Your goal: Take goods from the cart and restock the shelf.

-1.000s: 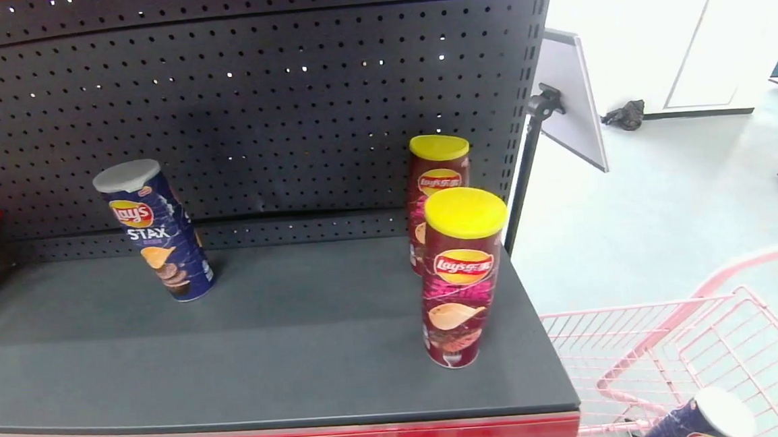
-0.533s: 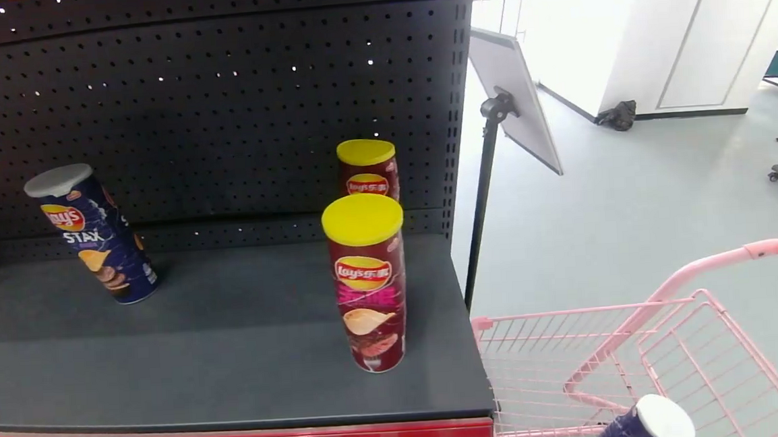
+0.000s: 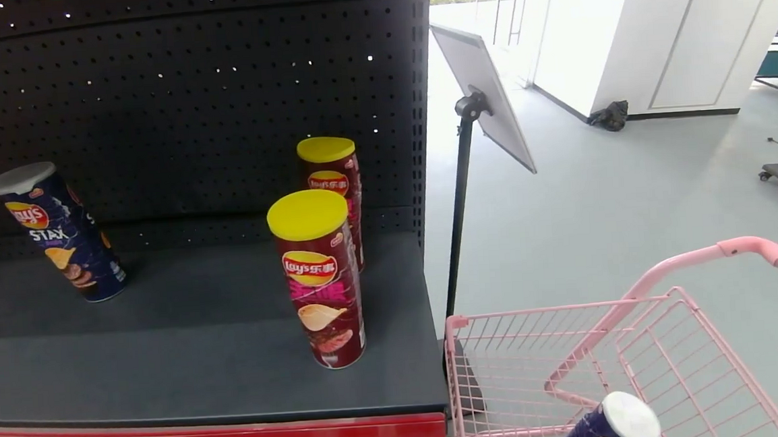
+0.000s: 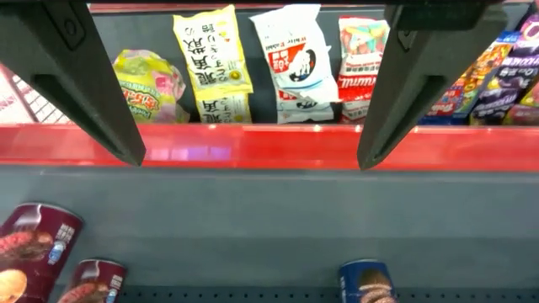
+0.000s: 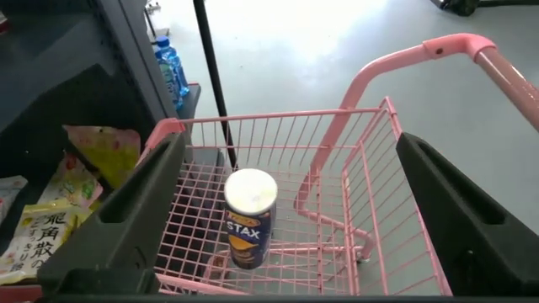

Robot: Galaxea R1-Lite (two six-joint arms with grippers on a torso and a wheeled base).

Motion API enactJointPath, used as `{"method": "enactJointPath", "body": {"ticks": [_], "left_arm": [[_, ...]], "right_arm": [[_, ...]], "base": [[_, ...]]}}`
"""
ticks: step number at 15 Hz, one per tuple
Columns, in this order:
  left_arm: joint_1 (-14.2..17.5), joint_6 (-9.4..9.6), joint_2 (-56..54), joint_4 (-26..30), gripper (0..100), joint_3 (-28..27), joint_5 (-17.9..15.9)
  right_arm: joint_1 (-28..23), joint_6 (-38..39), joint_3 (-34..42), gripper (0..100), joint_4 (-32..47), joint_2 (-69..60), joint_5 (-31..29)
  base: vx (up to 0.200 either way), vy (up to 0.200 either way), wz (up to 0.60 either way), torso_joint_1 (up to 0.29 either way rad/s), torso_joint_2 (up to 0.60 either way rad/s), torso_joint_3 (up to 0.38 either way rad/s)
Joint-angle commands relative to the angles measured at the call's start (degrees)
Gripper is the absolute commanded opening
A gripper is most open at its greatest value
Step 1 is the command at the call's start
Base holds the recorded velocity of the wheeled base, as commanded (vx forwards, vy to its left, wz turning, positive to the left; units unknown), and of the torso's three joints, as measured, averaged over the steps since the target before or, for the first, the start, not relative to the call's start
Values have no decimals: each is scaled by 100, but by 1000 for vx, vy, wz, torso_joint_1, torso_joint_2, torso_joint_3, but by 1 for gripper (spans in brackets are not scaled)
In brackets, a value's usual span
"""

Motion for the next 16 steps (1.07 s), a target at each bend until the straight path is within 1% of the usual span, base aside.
{"method": "enactJointPath", "body": {"ticks": [1, 9, 14, 16], "left_arm": [[1, -4, 5, 0, 100, 1, 1], [1, -4, 5, 0, 100, 1, 1], [1, -4, 5, 0, 100, 1, 1], [1, -4, 5, 0, 100, 1, 10]], "right_arm": [[-2, 6, 0, 100, -2, 7, 4], [-2, 15, 0, 100, -2, 7, 4], [-2, 6, 0, 100, -2, 7, 4], [-2, 6, 0, 100, -2, 7, 4]], "base": [[0, 0, 0, -144, 330, 188], [0, 0, 0, -154, 361, 207], [0, 0, 0, -191, 465, 265], [-200, 0, 0, -215, 540, 327]]}}
